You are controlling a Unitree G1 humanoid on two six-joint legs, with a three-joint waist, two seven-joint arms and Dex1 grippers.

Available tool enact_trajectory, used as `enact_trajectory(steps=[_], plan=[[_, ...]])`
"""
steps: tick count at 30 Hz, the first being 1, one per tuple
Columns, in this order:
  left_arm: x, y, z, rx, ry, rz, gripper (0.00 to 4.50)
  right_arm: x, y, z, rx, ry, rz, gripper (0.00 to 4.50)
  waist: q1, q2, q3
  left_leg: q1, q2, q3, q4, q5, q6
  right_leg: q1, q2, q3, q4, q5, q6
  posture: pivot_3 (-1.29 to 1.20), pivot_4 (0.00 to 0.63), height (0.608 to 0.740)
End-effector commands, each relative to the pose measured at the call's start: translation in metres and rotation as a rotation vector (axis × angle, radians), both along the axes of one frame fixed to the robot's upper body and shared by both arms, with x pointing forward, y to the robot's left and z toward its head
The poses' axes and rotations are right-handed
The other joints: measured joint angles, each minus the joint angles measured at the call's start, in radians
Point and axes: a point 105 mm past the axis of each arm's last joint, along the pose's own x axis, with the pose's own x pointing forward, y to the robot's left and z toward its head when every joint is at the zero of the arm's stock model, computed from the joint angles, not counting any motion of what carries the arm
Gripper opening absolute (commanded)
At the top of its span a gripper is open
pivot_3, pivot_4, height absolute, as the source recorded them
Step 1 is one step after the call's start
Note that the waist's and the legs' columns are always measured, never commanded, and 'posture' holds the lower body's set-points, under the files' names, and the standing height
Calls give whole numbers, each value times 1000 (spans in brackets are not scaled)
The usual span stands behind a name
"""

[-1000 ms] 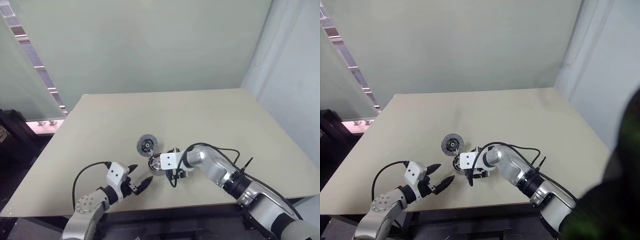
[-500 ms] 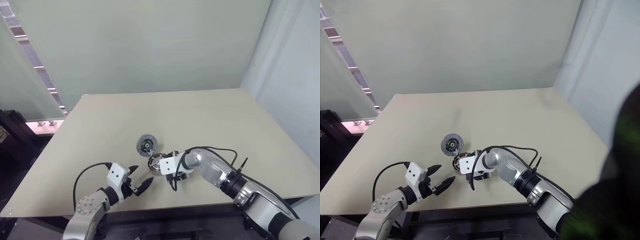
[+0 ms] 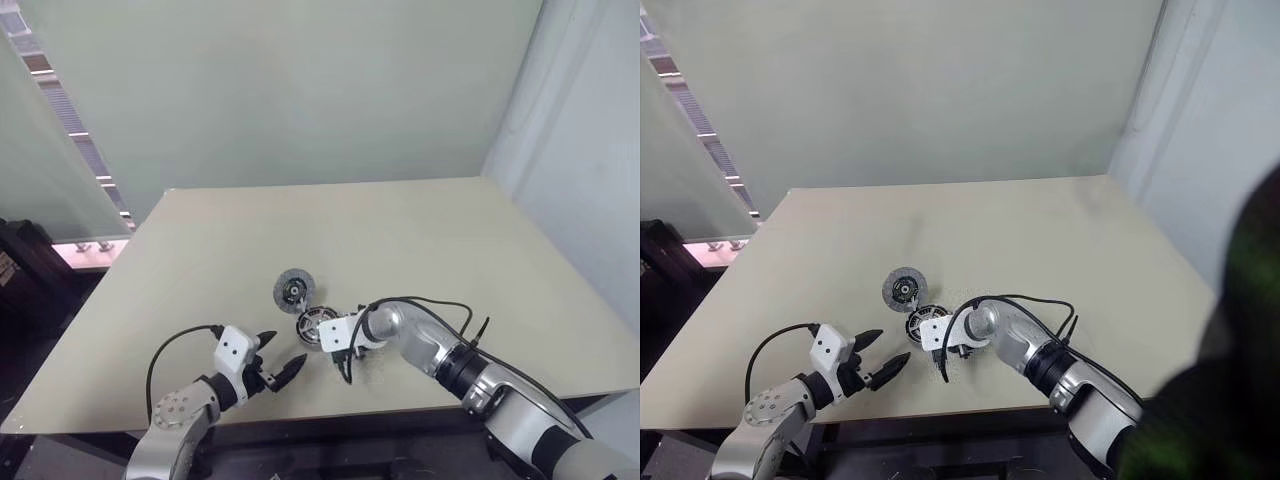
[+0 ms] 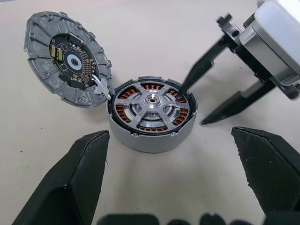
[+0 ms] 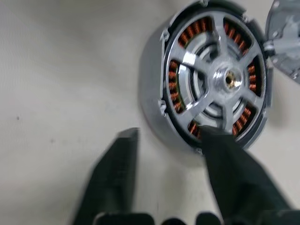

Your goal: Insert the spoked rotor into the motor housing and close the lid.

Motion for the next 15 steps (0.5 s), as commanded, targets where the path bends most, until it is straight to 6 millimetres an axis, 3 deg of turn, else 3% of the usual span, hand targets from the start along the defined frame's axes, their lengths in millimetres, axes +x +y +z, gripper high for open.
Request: enact_trajectory(steps=[1, 4, 5, 15], plan=[[4, -2, 9, 0, -45, -9, 4500, 3, 0, 5, 3, -16, -1, 987, 0, 0, 0, 1, 0, 0, 0, 0, 0, 1, 0, 0, 0, 0, 0, 0, 0, 740], [4, -2, 10, 0, -45, -11, 4500, 4, -1, 5, 7, -19, -4, 161, 1, 0, 0, 3, 0, 0, 0, 0, 0, 3, 0, 0, 0, 0, 0, 0, 0, 740], [4, -2, 10, 0, -46, -12, 4500, 4, -1, 5, 8, -20, -4, 81, 1, 0, 0, 3, 0, 0, 0, 1, -1, 3, 0, 0, 0, 0, 0, 0, 0, 740], [4, -3, 9, -2, -46, -12, 4500, 3, -1, 12, 42, -21, -18, 24, 0, -1, 0, 3, 0, 0, 1, 1, -2, 2, 0, 0, 2, 0, 0, 0, 0, 740]])
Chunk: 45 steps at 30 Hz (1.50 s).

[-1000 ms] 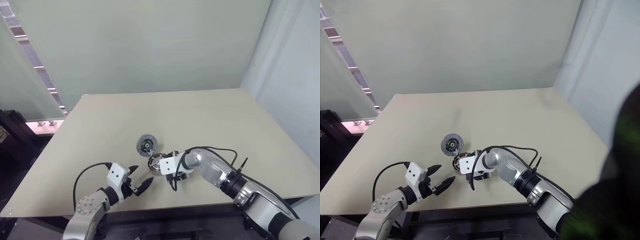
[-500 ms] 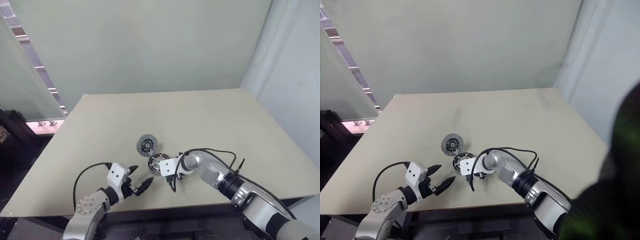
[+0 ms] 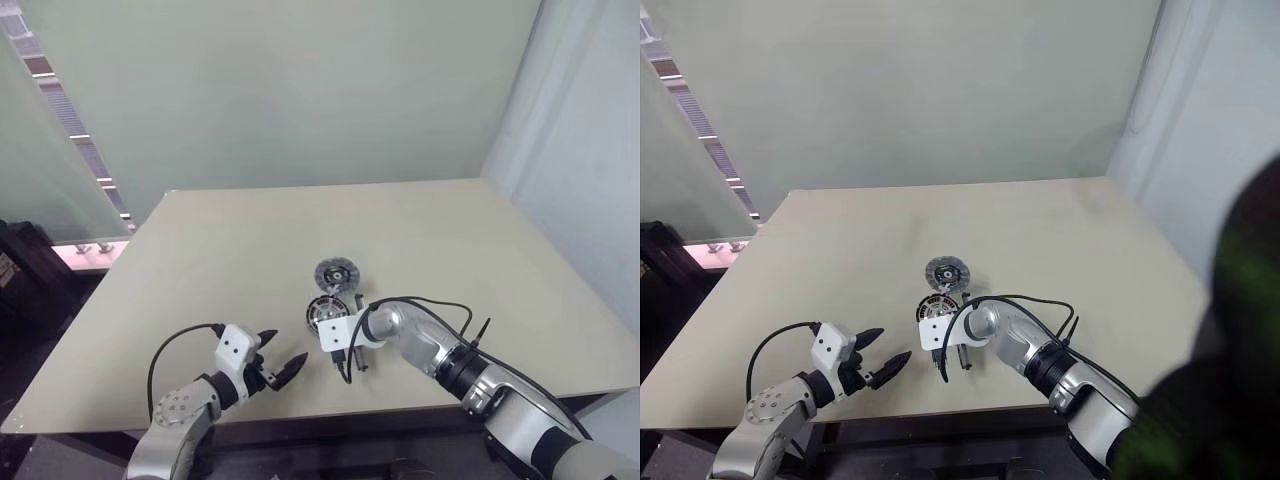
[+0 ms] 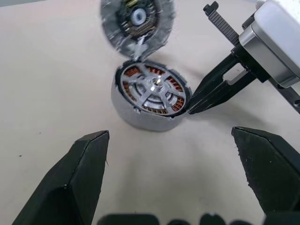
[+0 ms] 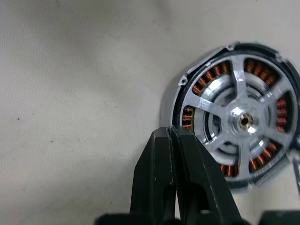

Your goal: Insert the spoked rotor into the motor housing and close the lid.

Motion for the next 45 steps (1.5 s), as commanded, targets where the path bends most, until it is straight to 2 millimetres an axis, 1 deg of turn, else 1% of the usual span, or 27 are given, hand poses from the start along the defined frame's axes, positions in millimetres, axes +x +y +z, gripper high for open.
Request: enact_trajectory(steps=[1, 5, 9, 12, 16, 20, 23, 26, 31, 35, 44, 45], plan=[[3, -2, 8, -2, -42, -7, 4500, 3, 1, 14, 43, -12, -17, 24, 0, 0, 0, 0, 0, 0, 0, 0, 0, 0, 0, 0, 0, 0, 0, 0, 0, 740], [2, -2, 7, -3, -40, -6, 4500, -2, 2, 19, 66, 21, -21, 24, 0, 0, 0, -1, 0, 0, 0, 0, 0, -1, 0, 0, 0, 0, 0, 0, 0, 740], [3, -3, 7, -3, -39, -6, 4500, -10, -2, 24, 65, 79, -21, 24, 0, 0, 0, -1, 0, 0, -1, 0, 0, -1, 0, 0, 0, 0, 0, 0, 0, 740], [4, -3, 6, -4, -37, -7, 4500, -19, -7, 31, 64, 148, -32, 24, 0, 0, 0, -2, 0, 0, 0, 0, 0, -1, 0, 0, -1, 0, 0, 0, 0, 740], [4, -5, 5, -7, -34, -9, 4500, -36, -13, 39, 67, 259, -51, 24, 0, 0, 0, -2, 0, 0, 0, 0, 0, -1, 0, 0, -1, 0, 0, 0, 0, 740], [4, -6, 5, -11, -33, -10, 4500, -48, -24, 40, 44, 311, -92, 24, 0, 0, 0, -2, 0, -1, 0, 0, 0, -1, 0, -1, -1, 0, 0, 0, 0, 740], [4, -2, 4, -12, -35, 7, 4500, -47, -29, 39, 87, 319, -213, 24, 0, 0, 0, -2, 0, 0, 0, 0, 0, -2, 0, -1, -1, 0, 0, 0, 0, 740], [2, 4, 3, -9, -32, 23, 4500, -48, -28, 36, 141, 342, -316, 24, 0, 0, 0, -2, 1, 0, 0, 0, 0, -2, 0, -1, -1, 0, 0, 0, 0, 740], [-5, 6, 0, -15, -3, 28, 4500, -54, -16, 31, 248, 421, -431, 24, 0, -1, 0, -2, 1, 0, 0, 0, 0, -2, 0, -1, -1, 0, 0, 0, 0, 740], [-9, 5, -2, -17, 9, 24, 4500, -55, -7, 31, 325, 474, -490, 24, 0, -1, 0, -3, 1, 0, 0, 0, -1, -2, 0, -1, -1, 0, 0, 0, 0, 740], [-5, 2, -2, -23, 1, 34, 4500, -46, -4, 37, 424, 507, -549, 24, 0, -1, 0, -3, 1, 0, 0, 0, -1, -2, 0, -1, -1, 0, 0, 0, 0, 740], [-5, 2, -2, -24, 0, 35, 4500, -46, -3, 38, 444, 515, -558, 222, 0, -1, 0, -3, 1, 0, 0, 0, -1, -2, 0, -1, -1, 0, 0, 0, 0, 740]])
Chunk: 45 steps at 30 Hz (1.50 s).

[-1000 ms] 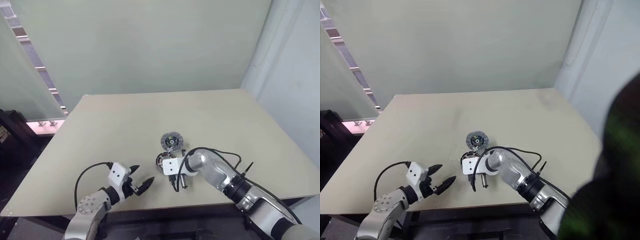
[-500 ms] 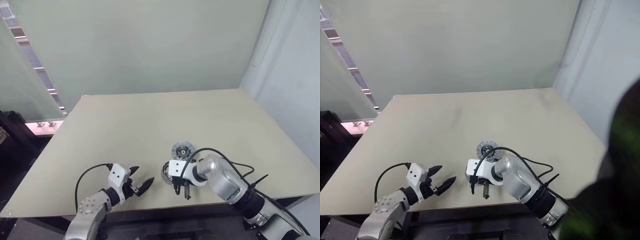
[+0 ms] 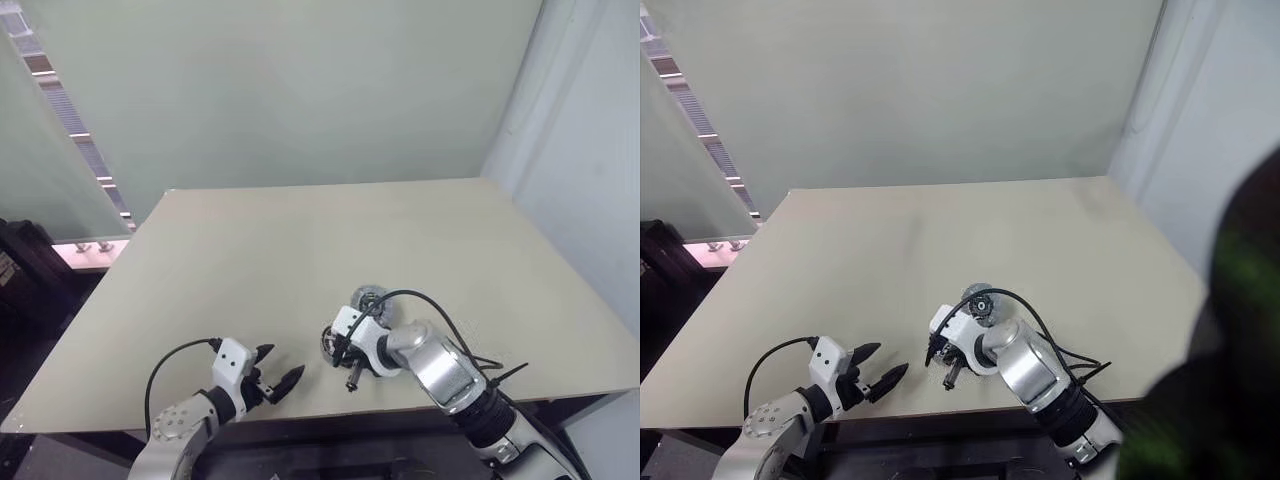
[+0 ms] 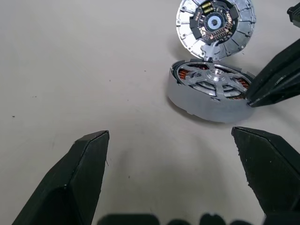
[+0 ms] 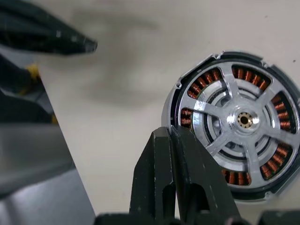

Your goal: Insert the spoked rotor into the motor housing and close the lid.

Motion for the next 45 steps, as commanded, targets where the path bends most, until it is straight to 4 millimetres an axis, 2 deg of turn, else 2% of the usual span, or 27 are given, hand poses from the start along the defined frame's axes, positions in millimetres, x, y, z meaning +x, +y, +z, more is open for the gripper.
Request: enact_trajectory(steps=[1, 3, 8, 12, 19, 25, 28, 34, 41, 45], plan=[[7, -3, 16, -6, -65, -6, 4500, 7, 6, 18, 87, -26, -35, 458, 0, 0, 0, 0, 0, 0, 0, 0, 0, 0, 0, 0, 0, 0, 0, 0, 0, 740], [8, -4, 16, -6, -67, -5, 4500, 8, 7, 20, 121, -12, -63, 1006, 0, 0, 0, 0, 0, 0, 0, 0, 0, 0, 0, 0, 0, 0, 0, 0, 0, 740], [8, -5, 16, -4, -70, -7, 4500, 11, 10, 22, 185, 23, -133, 2741, 0, 0, 0, 0, 0, 0, 0, 0, 0, 0, 0, 0, 0, 0, 0, 0, 0, 740], [8, -5, 18, -4, -74, -7, 4500, 17, 5, 25, 144, -88, -90, 4184, 0, 0, 0, 0, 0, 0, 0, 0, 0, 0, 0, 0, 0, 0, 0, 0, 0, 740], [7, -4, 18, 15, -68, -22, 4500, 8, -18, 26, -51, -237, 228, 4184, -1, 0, 0, -1, 0, 1, 0, 0, 0, 0, 0, 0, -2, 0, 0, 0, 0, 740], [9, -7, 20, 16, -73, -31, 4500, 28, -35, 32, -120, -291, 209, 4184, 0, -1, 0, 0, 2, 1, 0, 0, 0, 0, 1, -1, -2, 0, 0, 0, 0, 740], [9, -6, 21, 18, -74, -32, 4500, 29, -47, 31, -146, -250, 196, 4184, 0, -1, 0, -1, 2, 1, 0, 0, 0, 1, 1, -1, -2, 0, 0, 0, 0, 740], [6, -5, 20, 23, -63, -32, 4500, 24, -84, 22, -230, -105, 173, 4184, 0, -1, 0, -2, 0, 1, 0, 0, 0, 0, 0, 0, -4, 0, 0, 0, 0, 740], [6, -4, 22, 26, -60, -36, 4500, 52, -109, 22, -273, -176, 54, 4184, 0, -1, 1, -2, 2, 2, 0, 0, 0, 0, 1, -1, -3, 0, 0, 0, 0, 740], [8, -6, 23, 28, -63, -44, 4500, 85, -109, 25, -275, -390, 12, 4184, -1, -2, 1, -2, 2, 3, 1, 0, 0, 0, 1, 0, -3, 0, 0, 0, 0, 740]])
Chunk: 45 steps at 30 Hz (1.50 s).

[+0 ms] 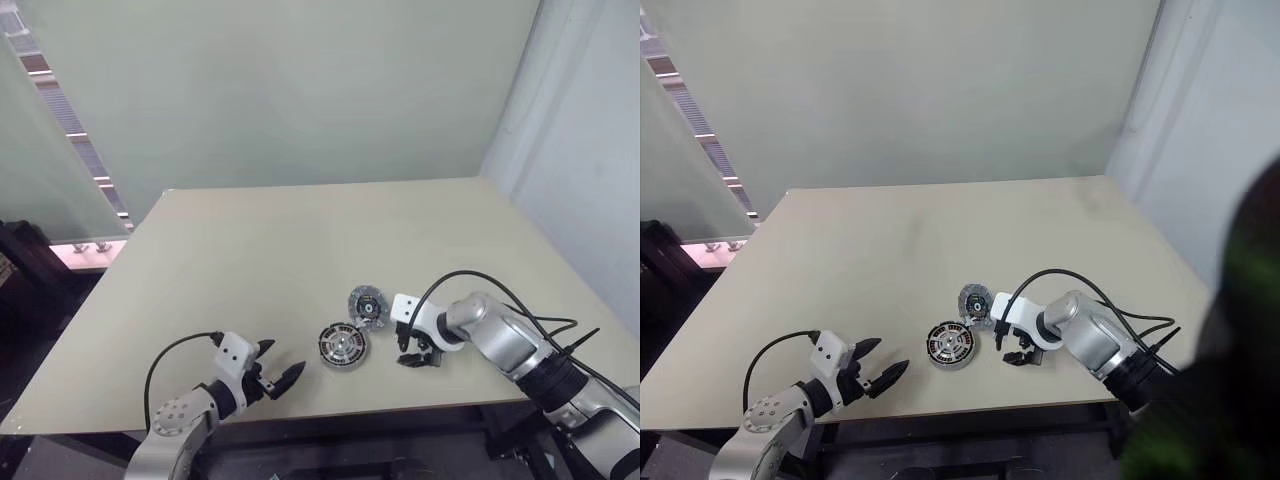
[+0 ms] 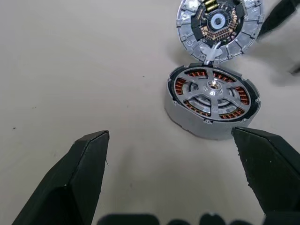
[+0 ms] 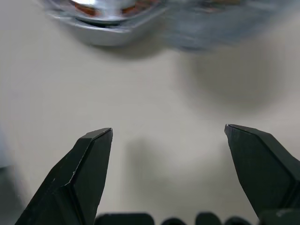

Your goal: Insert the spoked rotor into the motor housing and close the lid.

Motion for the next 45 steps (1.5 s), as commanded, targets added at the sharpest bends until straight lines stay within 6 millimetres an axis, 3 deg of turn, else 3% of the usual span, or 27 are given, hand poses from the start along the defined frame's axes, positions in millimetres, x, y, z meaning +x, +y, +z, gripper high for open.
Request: enact_trajectory(steps=[1, 4, 8, 13, 18, 24, 33, 38, 45], plan=[[6, -6, 16, -1, -62, -30, 4500, 35, 6, 24, 29, -256, 17, 4184, 0, 0, 0, 0, 0, 1, 0, 0, 0, 0, 0, 0, 0, 0, 0, 0, 0, 740], [6, -7, 16, -3, -64, -33, 4500, 47, 11, 22, -1, -359, 67, 4184, 0, 0, 0, 0, 0, 0, 0, 0, 0, 0, 0, 0, 0, 0, 0, 0, 0, 740], [7, -7, 16, -5, -66, -34, 4500, 47, 28, 22, 83, -391, 101, 4184, 0, 0, 0, 0, 0, 0, -1, 0, 0, 0, 0, 1, 0, 0, 0, 0, 0, 740], [6, -5, 13, -4, -62, -32, 4500, 26, 75, 38, 350, -332, 151, 4184, 0, 0, 0, 0, 0, -1, -2, 0, 0, 0, 1, 1, 1, 2, -2, 0, 0, 740], [6, -7, 12, -8, -62, -35, 4500, 4, 101, 33, 416, -261, 207, 4184, 0, 0, 0, 1, 0, -1, -2, 0, 0, 0, 1, 1, 1, 2, -2, 0, 0, 740], [7, -5, 11, -7, -67, -31, 4500, -4, 96, 12, 333, -214, 232, 4184, 1, 0, 0, 2, 0, -1, 0, 0, 0, 2, 1, 1, 1, 2, -2, 0, 0, 740], [6, -4, 10, -7, -67, -30, 4500, 3, 59, 20, 212, -162, 247, 4184, 1, 0, 0, 2, 0, 0, 1, 0, 0, 2, 1, 1, 1, 2, -2, 0, 0, 740], [6, -4, 9, -8, -66, -36, 4500, 3, 59, 40, 361, -83, 211, 4184, 0, 0, 0, 2, 1, 0, 0, 0, 0, 1, 1, 1, 2, 2, -2, 0, 0, 740], [7, -4, 9, -6, -65, -41, 4500, 11, 80, 58, 582, -61, 143, 4184, 0, 0, 0, 2, 1, 0, 0, 0, 0, 1, 1, 1, 2, 2, -2, 0, 0, 740]])
